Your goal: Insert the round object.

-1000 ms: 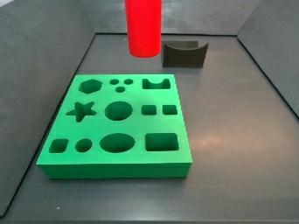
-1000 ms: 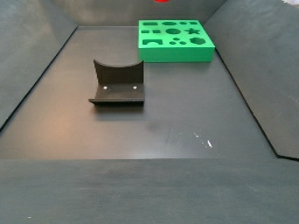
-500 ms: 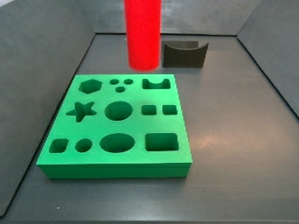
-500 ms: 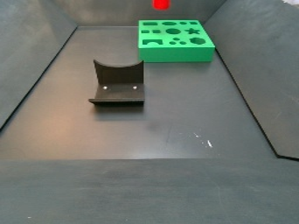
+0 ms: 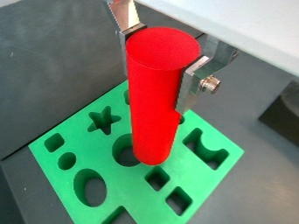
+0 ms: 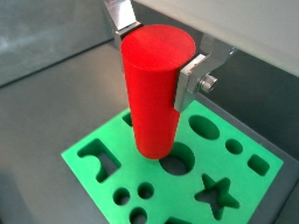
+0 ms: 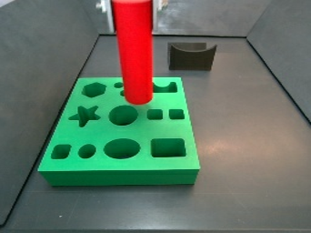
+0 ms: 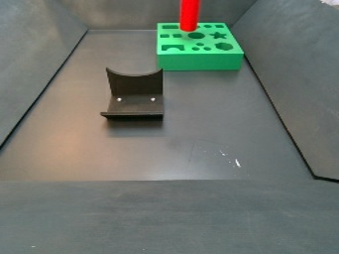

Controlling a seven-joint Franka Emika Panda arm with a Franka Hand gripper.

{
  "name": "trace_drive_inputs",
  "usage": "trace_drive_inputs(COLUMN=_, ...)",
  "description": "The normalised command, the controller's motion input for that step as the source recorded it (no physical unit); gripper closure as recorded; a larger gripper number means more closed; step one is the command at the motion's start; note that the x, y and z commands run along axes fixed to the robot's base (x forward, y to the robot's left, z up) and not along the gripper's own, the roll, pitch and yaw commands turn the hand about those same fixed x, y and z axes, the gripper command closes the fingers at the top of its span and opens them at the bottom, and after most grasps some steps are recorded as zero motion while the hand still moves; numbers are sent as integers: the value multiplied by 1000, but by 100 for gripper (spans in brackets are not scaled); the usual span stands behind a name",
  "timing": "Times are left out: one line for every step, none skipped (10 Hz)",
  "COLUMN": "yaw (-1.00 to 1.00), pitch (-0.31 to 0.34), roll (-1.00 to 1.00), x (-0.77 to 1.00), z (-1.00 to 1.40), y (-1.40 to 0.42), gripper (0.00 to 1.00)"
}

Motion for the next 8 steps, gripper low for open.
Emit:
trace_drive_inputs(yaw=0, pitch=-51, roll=14, x=-131, z=-377, y=-60, gripper=100)
trace_drive_inputs(yaw=0, pitch=-14, roll=43, x=-103, z=-337, y=-97, gripper=100)
trace_drive_inputs(yaw=0, pitch=0, roll=69, x=-86, z=-303, y=-146, gripper=100)
trace_drive_inputs(yaw=0, pitch=0, roll=53, x=-57, z=-234, y=-189, gripper=100)
trace_drive_inputs(yaw=0, pitch=0, roll=31, x=-29, z=-171, y=-189, gripper=100)
trace_drive_inputs(yaw=0, pitch=10, roll=17, x=0, z=-163, y=-123, gripper=100)
trace_drive_inputs(yaw=0, pitch=6, roll=29, x=-97, z=-111, y=-83, gripper=100)
trace_drive_inputs(yaw=0, pitch=0, roll=39, x=-111, z=-89, y=-143, gripper=100)
